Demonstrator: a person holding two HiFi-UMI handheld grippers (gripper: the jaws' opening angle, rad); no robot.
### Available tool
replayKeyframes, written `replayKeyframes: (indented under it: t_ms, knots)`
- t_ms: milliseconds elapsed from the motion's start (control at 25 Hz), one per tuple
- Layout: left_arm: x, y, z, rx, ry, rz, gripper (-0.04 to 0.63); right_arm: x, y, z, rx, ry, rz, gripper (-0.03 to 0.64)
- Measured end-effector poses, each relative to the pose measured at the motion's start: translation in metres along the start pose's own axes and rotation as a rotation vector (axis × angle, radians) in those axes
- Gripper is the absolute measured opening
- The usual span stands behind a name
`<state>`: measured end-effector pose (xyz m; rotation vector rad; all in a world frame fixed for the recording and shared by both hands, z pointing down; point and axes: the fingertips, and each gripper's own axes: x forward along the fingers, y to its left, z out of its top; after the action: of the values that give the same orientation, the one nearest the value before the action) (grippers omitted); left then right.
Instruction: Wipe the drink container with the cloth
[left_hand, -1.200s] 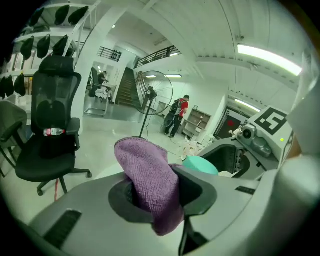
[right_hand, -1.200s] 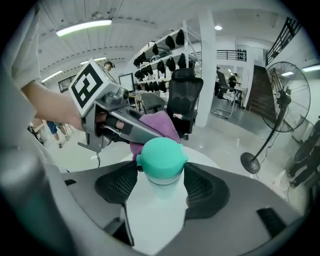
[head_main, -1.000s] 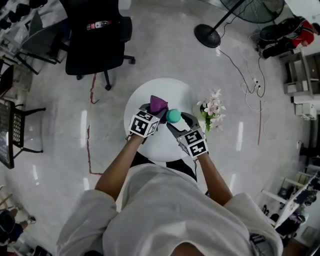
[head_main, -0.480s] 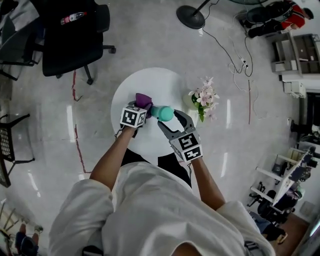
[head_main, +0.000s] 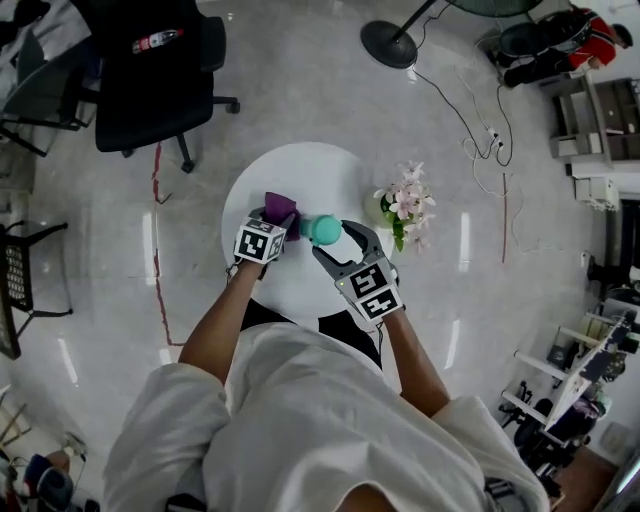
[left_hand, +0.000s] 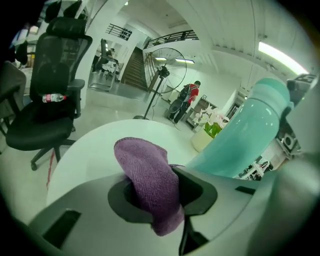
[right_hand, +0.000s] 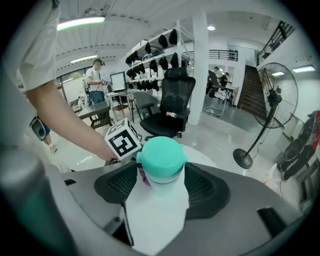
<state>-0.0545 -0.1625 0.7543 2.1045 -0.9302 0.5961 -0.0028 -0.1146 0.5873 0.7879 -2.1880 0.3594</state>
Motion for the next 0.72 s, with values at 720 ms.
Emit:
replayKeyframes:
  t_ms: [720]
  knots:
    - [-0.153,-0.085,0.031,-0.149,-0.341,0.340,0.124,-0.033,-0.001,0.009,-0.773,0.085,0.536,0.330]
